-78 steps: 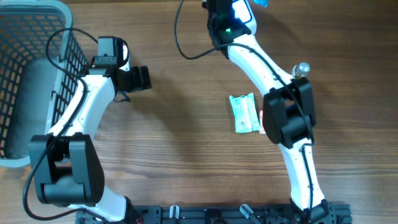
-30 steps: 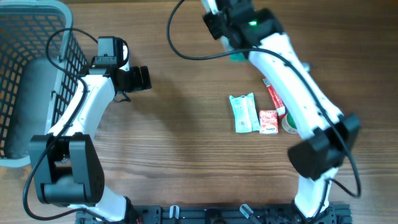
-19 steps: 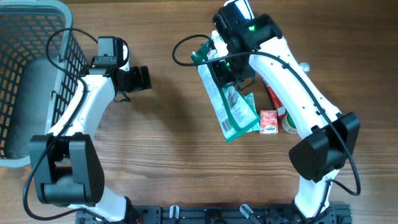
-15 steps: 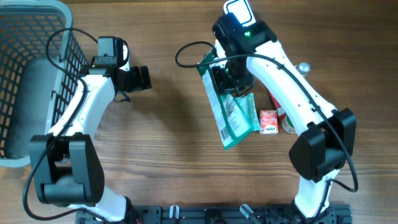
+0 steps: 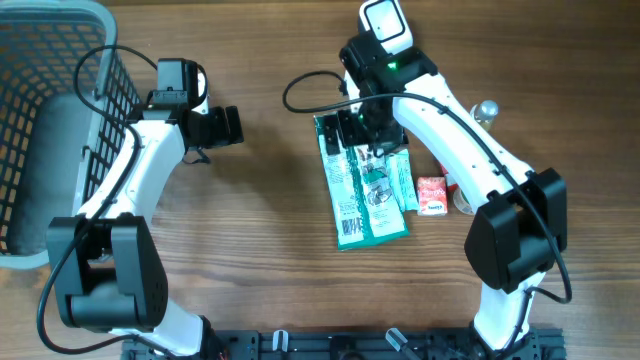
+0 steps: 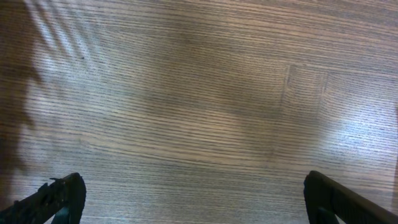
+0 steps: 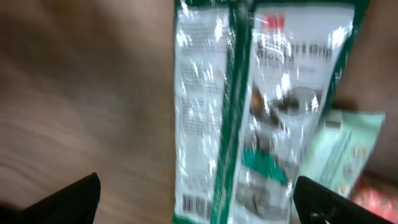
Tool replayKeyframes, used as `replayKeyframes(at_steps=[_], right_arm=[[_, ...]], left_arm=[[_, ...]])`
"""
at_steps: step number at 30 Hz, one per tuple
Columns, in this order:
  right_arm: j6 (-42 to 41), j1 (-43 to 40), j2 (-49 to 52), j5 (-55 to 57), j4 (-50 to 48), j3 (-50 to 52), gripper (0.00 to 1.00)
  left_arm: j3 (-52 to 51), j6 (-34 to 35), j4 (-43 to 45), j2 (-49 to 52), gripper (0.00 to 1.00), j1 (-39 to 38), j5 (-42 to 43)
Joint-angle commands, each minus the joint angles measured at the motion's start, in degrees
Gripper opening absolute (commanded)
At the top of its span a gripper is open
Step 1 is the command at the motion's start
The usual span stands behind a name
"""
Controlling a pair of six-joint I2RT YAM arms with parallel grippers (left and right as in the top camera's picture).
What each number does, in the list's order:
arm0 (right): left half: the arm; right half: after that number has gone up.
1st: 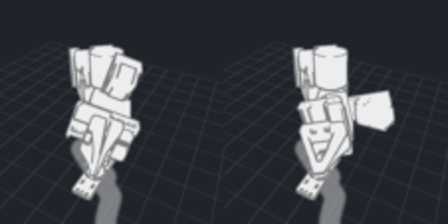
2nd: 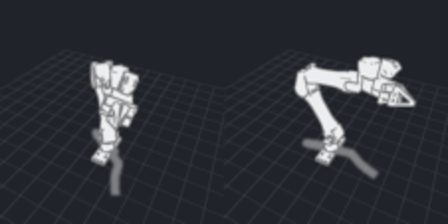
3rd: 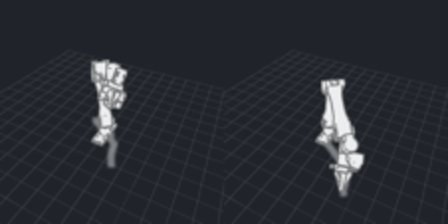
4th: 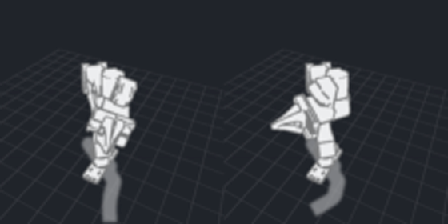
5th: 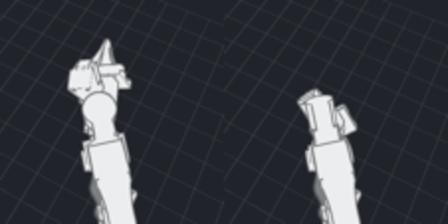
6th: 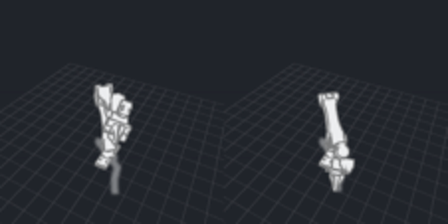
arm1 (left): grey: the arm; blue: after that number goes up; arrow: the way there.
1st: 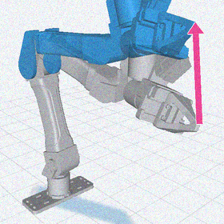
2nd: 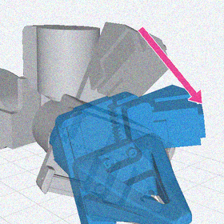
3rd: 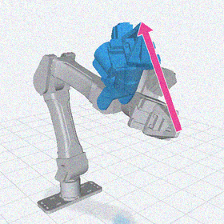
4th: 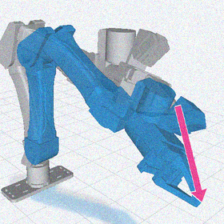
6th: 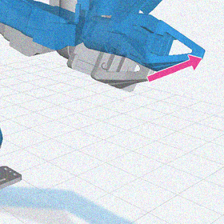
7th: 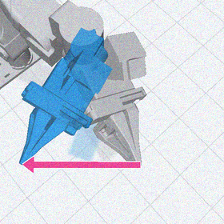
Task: Scan the item barcode
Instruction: 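Lower the glove pack onto the table center and release it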
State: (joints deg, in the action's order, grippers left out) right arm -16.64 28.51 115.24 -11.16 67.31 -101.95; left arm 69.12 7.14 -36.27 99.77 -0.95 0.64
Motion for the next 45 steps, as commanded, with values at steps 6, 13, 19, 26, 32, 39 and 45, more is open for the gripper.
replayKeyframes(at_steps=[6,13,19,26,32,39,45], right_arm=[[-0.4,-0.1,0.8,-0.7,-20.8,0.2,1.00],[-0.4,-0.1,0.8,-0.7,-27.4,0.2,1.00],[-0.4,0.1,0.3,-0.7,-27.4,0.2,1.00],[-0.4,0.5,-10.4,-0.7,-27.4,0.2,1.00],[-0.4,0.5,-26.6,-0.7,-27.4,0.2,1.00],[0.2,0.5,-41.4,-0.5,-22.4,0.2,1.00],[0.1,0.1,-53.4,11.3,-4.6,0.5,1.00]], left_arm=[[0.3,-0.3,0.0,-0.4,1.00,0.2,-0.5],[0.3,-0.3,0.0,-0.4,1.00,0.2,-0.5],[0.3,-0.3,0.0,-0.4,1.00,0.2,-0.5],[0.3,-0.3,0.0,-0.4,1.00,0.2,-0.5],[0.3,-0.3,0.0,-0.4,1.00,0.2,-0.5],[0.3,-0.3,0.0,-0.4,1.00,0.2,-0.5],[0.3,-0.3,0.0,-0.4,1.00,0.2,-0.5]])
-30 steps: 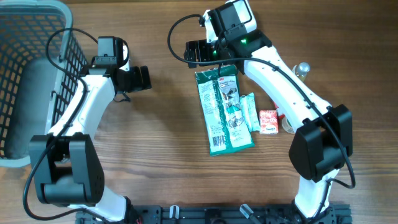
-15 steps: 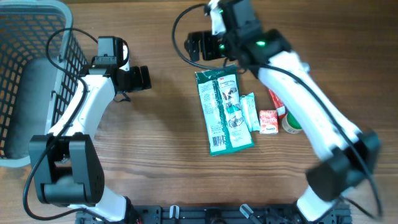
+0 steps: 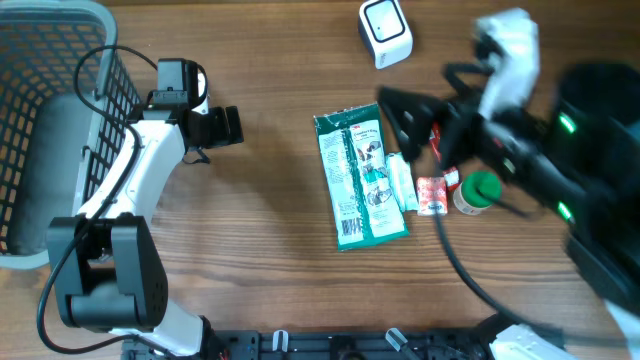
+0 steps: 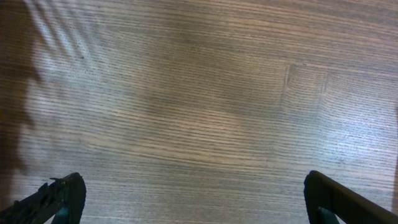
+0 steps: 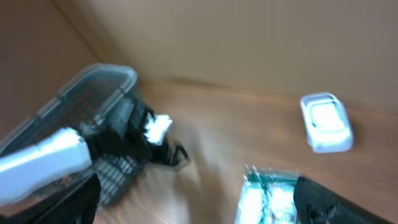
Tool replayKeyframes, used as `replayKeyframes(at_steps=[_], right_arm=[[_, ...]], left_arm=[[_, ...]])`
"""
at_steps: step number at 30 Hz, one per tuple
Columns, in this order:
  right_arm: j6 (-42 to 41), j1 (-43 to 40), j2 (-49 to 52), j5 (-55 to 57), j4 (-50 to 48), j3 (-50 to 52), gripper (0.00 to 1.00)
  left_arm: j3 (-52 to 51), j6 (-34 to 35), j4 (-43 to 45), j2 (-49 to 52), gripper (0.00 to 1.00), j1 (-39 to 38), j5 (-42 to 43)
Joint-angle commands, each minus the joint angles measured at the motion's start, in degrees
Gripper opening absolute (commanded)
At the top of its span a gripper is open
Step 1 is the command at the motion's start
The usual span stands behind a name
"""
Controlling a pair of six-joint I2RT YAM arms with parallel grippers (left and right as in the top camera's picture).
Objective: Scan the item barcode
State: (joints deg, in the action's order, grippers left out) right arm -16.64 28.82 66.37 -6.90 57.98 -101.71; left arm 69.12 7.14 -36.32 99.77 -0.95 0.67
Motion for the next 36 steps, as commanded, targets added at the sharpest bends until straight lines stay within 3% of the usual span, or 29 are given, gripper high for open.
replayKeyframes(at_steps=[1,7,13,15,20,24,36], right_arm=[[0.1,-0.8,-6.5,7.3,6.7,0.4,1.00],[0.1,-6.6,-21.9,7.4,6.6,11.5,0.99],[1.1,-11.8,-40.8,7.3,-7.6,35.8,1.00],[3.2,-12.8,-46.5,7.3,-15.2,44.3,1.00],[8.1,-13.0,-58.5,7.3,-49.9,67.7,1.00],[10.5,-13.6,-62.1,6.6,-73.7,80.5,1.00],[5.9,-16.2,-66.2,5.5,-76.8,101.4,1.00]], left_arm=[[0.3,-0.3,0.1,-0.4,1.00,0.2,-0.5],[0.3,-0.3,0.1,-0.4,1.00,0.2,-0.5],[0.3,-0.3,0.1,-0.4,1.00,0.2,-0.5],[0.3,-0.3,0.1,-0.4,1.00,0.2,-0.5],[0.3,-0.3,0.1,-0.4,1.00,0.2,-0.5],[0.3,-0.3,0.1,-0.4,1.00,0.2,-0.5],[0.3,-0.3,0.1,-0.4,1.00,0.2,-0.5]])
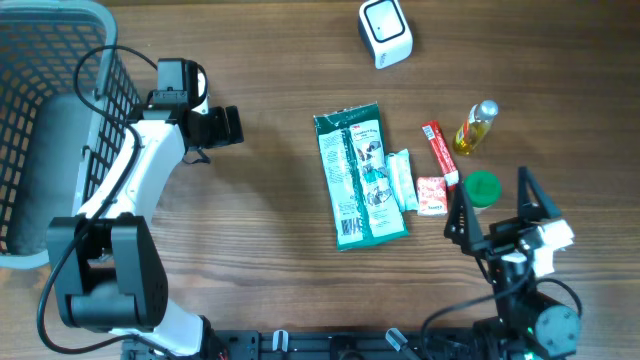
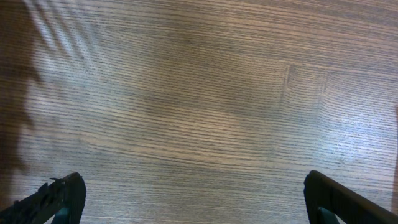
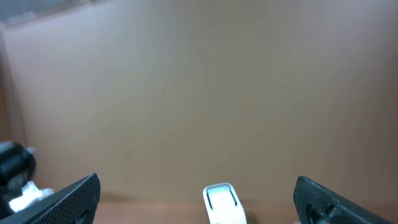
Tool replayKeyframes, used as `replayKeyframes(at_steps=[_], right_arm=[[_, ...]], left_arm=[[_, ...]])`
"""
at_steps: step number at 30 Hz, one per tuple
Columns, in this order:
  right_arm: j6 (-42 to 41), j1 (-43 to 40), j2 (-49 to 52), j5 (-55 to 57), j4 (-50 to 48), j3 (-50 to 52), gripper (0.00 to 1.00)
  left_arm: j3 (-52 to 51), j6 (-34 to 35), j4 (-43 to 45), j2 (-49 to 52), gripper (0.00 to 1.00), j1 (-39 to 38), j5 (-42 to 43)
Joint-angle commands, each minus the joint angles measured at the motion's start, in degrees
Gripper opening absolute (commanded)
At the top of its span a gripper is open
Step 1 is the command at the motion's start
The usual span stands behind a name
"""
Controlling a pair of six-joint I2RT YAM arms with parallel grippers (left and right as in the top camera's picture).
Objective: Scan the item barcode
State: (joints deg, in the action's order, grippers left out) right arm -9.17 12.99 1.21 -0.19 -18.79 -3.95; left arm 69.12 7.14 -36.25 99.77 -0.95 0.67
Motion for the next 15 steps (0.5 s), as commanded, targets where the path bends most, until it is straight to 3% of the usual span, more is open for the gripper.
replayKeyframes(at_steps=[1,6,8,15], right_arm=[[-1.5,-0.4,-1.0,-1.2,2.6,3.7,1.00],[-0.8,-0.4,-1.0,-1.4,18.9,3.6,1.00],[3.1,-0.4,-1.0,-2.7,18.8,3.7,1.00],[3.1,-0.4,-1.0,-2.8,18.7,3.7,0.99]], left_arm=[[0.3,-0.3,0.0,-0.4,1.00,0.2,-0.5],[0.3,-0.3,0.0,-0.4,1.00,0.2,-0.5],[0.3,-0.3,0.0,-0.4,1.00,0.2,-0.5],[0.3,-0.3,0.0,-0.4,1.00,0.2,-0.5]])
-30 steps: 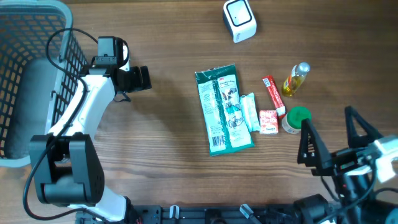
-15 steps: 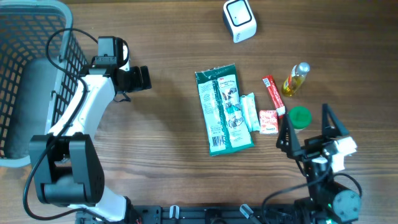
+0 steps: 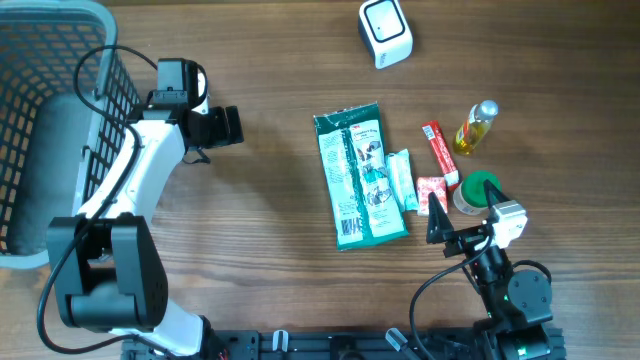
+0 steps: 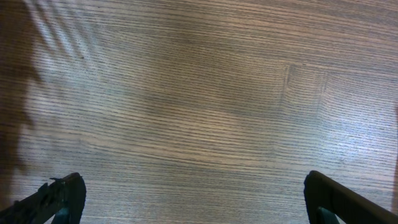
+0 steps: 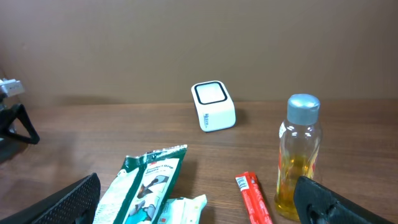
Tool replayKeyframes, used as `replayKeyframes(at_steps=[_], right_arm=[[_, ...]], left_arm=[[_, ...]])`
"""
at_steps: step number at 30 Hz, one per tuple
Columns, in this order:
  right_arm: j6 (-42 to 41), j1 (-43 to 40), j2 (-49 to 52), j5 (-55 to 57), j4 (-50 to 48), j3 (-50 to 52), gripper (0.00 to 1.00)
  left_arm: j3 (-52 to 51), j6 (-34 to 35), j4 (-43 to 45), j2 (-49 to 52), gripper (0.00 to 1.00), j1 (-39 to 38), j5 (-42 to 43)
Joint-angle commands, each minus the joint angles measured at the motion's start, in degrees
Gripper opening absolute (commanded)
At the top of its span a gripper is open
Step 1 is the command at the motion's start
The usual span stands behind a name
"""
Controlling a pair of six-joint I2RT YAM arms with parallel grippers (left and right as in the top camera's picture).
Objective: Scan the item barcode
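Observation:
A white scanner (image 3: 385, 32) (image 5: 213, 106) stands at the back of the table. The items lie mid-table: a green-and-white package (image 3: 360, 178) (image 5: 148, 180), a pale green packet (image 3: 403, 180), a red stick (image 3: 438, 150) (image 5: 254, 198), a small red box (image 3: 432, 195), an oil bottle (image 3: 476, 126) (image 5: 299, 155) and a green-capped jar (image 3: 483, 187). My right gripper (image 3: 462, 210) (image 5: 196, 208) is open and empty, low at the front right, facing the items. My left gripper (image 3: 232, 126) (image 4: 193, 202) is open over bare wood at the left.
A grey mesh basket (image 3: 60, 60) stands at the far left, beside the left arm. A brown wall rises behind the scanner in the right wrist view. The items sit close together between the right gripper and the scanner.
My right gripper has shifted slightly left toward the items. Its camera now takes in the scanner, bottle and packages instead of mostly the back wall. The left arm has not moved.
My right gripper was open right above the green-and-white package. Then the right arm was blurred over the table's right side, away from the package. Then it was at the front right, facing the wall, and now faces the items. Nothing was picked up.

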State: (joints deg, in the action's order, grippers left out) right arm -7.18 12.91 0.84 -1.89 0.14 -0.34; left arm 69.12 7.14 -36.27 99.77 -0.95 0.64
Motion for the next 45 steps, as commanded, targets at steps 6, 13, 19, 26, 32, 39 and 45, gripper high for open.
replayKeyframes(at_steps=[6,13,19,26,32,39,45], right_arm=[[1.1,-0.3,-0.6,-1.1,-0.2,0.0,1.00],[1.1,-0.3,-0.6,-1.1,-0.2,0.0,1.00],[1.1,-0.3,-0.6,-1.1,-0.2,0.0,1.00],[1.1,-0.3,-0.6,-1.1,-0.2,0.0,1.00],[1.1,-0.3,-0.6,-1.1,-0.2,0.0,1.00],[1.1,-0.3,-0.6,-1.1,-0.2,0.0,1.00],[1.1,-0.3,-0.6,-1.1,-0.2,0.0,1.00]], left_arm=[[0.3,-0.3,0.0,-0.4,1.00,0.2,-0.5],[0.3,-0.3,0.0,-0.4,1.00,0.2,-0.5],[0.3,-0.3,0.0,-0.4,1.00,0.2,-0.5],[0.3,-0.3,0.0,-0.3,1.00,0.2,-0.5],[0.3,-0.3,0.0,-0.3,1.00,0.2,-0.5],[0.3,-0.3,0.0,-8.0,1.00,0.2,-0.5],[0.3,-0.3,0.0,-25.8,1.00,0.2,-0.5]])
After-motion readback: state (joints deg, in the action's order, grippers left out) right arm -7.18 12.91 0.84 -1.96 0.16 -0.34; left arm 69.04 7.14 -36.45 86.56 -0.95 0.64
